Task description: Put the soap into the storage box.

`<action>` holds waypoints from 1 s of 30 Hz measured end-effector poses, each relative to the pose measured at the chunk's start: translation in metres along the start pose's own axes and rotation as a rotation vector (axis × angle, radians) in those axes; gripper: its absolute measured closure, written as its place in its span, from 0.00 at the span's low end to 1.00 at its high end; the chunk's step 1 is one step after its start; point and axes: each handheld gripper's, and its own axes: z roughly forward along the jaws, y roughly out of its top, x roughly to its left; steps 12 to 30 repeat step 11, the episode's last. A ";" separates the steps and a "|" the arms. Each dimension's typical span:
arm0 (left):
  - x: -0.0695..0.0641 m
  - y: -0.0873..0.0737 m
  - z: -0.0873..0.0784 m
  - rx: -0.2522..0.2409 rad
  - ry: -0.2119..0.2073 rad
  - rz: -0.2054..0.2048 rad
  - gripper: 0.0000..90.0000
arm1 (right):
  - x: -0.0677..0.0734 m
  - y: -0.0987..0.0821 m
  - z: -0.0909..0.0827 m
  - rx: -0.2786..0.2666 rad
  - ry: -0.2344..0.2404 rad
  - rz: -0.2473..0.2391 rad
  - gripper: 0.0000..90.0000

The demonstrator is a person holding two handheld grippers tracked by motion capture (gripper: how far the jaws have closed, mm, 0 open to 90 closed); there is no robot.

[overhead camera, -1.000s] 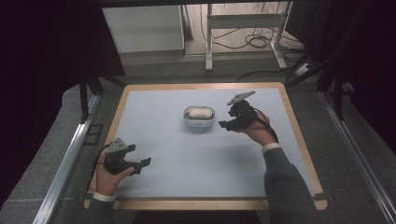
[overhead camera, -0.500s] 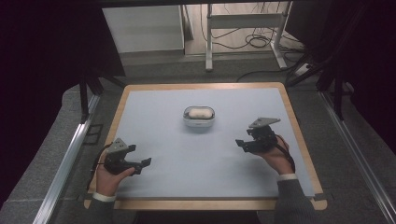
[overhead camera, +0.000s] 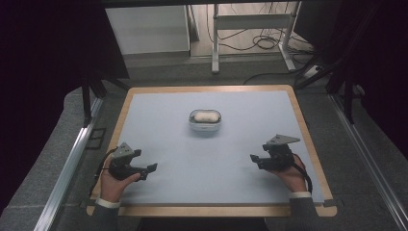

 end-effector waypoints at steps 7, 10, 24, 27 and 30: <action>0.000 0.000 0.000 -0.002 0.001 0.001 0.11 | 0.001 -0.002 0.002 0.012 -0.024 -0.016 0.35; 0.000 0.000 0.000 0.001 0.002 0.003 0.11 | 0.001 -0.003 0.002 0.015 -0.015 -0.014 0.34; 0.000 0.000 0.000 0.001 0.002 0.003 0.11 | 0.001 -0.003 0.003 0.013 -0.015 -0.014 0.33; 0.000 0.000 0.000 0.001 0.002 0.003 0.11 | 0.001 -0.003 0.003 0.013 -0.015 -0.014 0.33; 0.000 0.000 0.000 0.001 0.002 0.003 0.11 | 0.001 -0.003 0.003 0.013 -0.015 -0.014 0.33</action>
